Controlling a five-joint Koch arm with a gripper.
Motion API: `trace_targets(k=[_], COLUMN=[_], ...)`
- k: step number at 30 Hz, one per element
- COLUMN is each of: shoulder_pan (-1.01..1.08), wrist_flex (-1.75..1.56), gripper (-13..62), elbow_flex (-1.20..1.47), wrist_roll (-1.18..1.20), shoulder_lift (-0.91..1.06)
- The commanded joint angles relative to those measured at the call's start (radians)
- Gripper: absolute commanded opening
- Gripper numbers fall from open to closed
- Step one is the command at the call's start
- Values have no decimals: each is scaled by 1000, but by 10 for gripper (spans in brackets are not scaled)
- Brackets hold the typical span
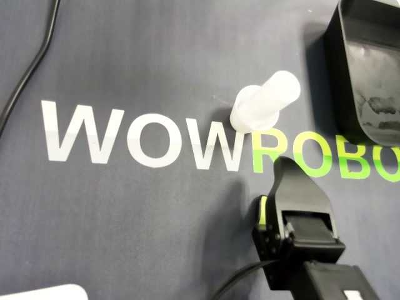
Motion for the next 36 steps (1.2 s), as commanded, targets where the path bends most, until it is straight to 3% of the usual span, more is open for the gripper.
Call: trace_targets(k=[1, 25, 33, 36], shoulder_pan=[-3, -17, -18, -25], wrist_flex=[-17, -58, -66, -141], gripper=[337, 328, 328, 328], elbow_flex=[41, -213, -342, -390], wrist_roll=[3, -130, -319, -537], shoulder_lift=[74, 72, 71, 71])
